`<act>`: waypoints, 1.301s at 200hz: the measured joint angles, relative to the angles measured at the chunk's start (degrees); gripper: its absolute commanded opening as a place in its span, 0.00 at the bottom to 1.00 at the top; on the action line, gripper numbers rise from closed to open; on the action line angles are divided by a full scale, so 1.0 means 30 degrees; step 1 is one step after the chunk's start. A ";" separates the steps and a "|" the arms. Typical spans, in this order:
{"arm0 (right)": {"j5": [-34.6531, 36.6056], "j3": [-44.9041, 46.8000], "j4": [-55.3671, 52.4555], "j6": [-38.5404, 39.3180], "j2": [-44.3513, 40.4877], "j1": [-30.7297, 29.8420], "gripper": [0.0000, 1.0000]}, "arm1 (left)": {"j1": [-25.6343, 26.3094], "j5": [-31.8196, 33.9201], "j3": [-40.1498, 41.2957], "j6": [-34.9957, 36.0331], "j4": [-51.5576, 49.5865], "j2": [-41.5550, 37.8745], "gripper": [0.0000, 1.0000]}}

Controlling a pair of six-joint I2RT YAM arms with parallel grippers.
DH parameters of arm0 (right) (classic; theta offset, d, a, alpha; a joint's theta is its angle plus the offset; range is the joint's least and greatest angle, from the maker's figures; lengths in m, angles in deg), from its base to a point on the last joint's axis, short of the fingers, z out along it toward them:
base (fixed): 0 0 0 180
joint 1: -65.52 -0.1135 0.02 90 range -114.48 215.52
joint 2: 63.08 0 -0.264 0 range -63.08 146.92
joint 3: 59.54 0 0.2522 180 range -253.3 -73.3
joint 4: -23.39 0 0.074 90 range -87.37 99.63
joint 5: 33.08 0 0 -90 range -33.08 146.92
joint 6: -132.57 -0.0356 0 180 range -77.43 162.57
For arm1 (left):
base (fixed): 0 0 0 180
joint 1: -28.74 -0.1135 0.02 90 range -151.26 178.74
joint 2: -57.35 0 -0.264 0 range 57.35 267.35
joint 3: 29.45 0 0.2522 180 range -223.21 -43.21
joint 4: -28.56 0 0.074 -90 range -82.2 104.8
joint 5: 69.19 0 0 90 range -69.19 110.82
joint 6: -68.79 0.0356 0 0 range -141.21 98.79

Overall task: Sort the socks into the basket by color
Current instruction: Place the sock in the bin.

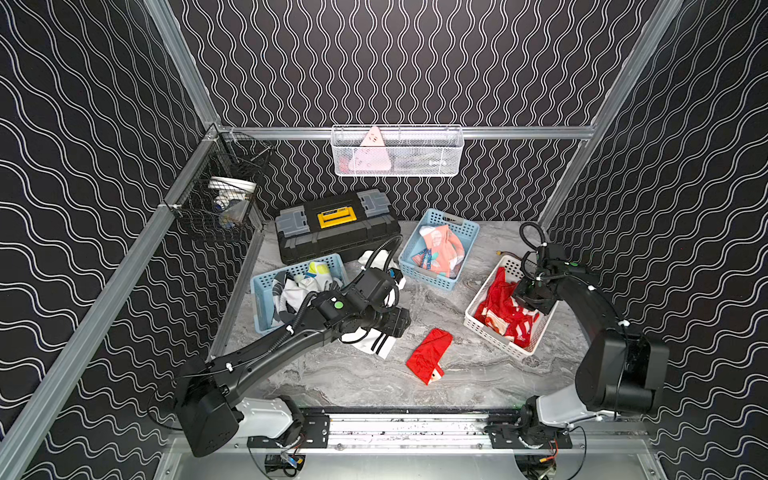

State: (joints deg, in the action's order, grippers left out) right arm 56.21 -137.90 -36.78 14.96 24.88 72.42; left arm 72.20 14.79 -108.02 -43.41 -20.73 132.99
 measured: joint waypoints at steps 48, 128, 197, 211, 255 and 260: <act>-0.0073 0.1151 0.1275 -0.0488 0.1501 0.0102 0.00 | 0.0160 0.0000 0.0000 0.0437 0.0102 0.0546 0.72; -0.0393 0.0670 0.0605 -0.0554 -0.0583 0.0095 0.52 | 0.1137 -0.0073 0.0000 0.0889 0.0634 0.1836 0.73; -0.0867 0.0146 -0.1647 -0.0474 -0.3818 0.0095 0.87 | 0.2812 0.0117 -0.0182 0.0933 0.1042 0.3665 0.77; -0.1020 -0.0379 -0.2164 -0.0474 -0.4211 0.0066 0.90 | 0.3249 0.0291 -0.0328 0.0933 0.1144 0.4116 0.79; -0.2076 -0.1209 -0.2535 -0.0474 -0.4932 -0.0787 0.96 | 0.4561 0.0787 -0.0736 0.0947 0.1319 0.5894 0.82; -0.2229 -0.1239 -0.2535 -0.0481 -0.4998 -0.0867 0.96 | 0.4670 0.0896 -0.0787 0.0947 0.1326 0.6105 0.82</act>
State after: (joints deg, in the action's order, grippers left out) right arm 49.52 -141.61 -44.39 13.51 9.89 69.82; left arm 86.21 17.48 -110.38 -40.57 -16.75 151.30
